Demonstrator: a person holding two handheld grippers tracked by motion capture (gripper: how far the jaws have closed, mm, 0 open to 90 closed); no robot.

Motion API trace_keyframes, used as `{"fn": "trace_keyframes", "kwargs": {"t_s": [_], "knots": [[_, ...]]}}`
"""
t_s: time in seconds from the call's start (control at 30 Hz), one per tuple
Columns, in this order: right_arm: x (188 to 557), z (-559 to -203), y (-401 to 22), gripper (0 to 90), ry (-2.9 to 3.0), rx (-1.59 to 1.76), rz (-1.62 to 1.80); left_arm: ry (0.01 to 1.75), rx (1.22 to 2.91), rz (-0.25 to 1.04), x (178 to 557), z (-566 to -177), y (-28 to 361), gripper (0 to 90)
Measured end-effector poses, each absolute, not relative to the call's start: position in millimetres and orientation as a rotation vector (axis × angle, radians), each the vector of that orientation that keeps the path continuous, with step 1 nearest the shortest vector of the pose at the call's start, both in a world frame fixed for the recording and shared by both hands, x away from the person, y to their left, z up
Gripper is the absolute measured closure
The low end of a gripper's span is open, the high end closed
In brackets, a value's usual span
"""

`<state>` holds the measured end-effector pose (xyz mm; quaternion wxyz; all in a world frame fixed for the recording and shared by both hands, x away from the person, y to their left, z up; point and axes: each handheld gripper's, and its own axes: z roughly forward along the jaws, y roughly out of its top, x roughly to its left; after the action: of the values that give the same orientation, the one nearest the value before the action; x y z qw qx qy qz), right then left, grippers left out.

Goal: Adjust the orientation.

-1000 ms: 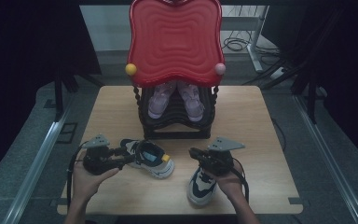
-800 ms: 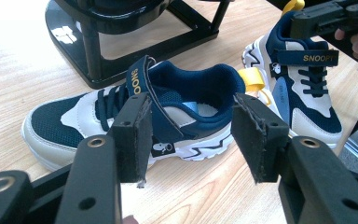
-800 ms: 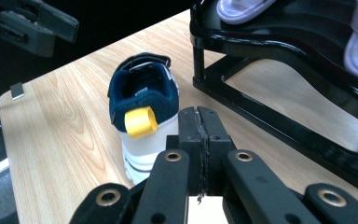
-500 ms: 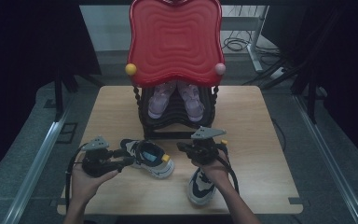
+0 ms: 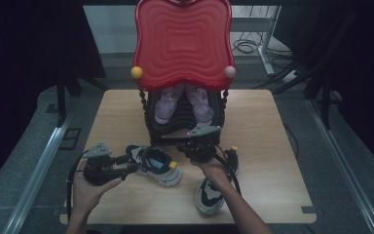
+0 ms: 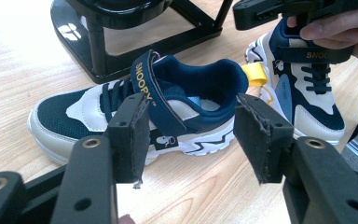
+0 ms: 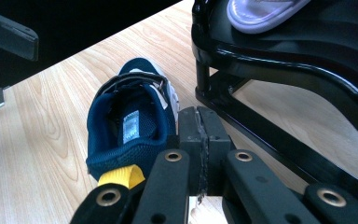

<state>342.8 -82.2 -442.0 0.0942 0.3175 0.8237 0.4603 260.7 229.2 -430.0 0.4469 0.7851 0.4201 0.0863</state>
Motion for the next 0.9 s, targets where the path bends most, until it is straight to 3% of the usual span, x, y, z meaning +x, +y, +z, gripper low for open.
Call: {"fn": "trace_keyframes", "kwargs": {"t_s": [0.9], "knots": [[337.3, -468.7, -52.8, 89.6, 2.551, 0.953, 1.163, 1.054, 1.907, 0.253, 256.9, -427.9, 235.8, 45.5]]}}
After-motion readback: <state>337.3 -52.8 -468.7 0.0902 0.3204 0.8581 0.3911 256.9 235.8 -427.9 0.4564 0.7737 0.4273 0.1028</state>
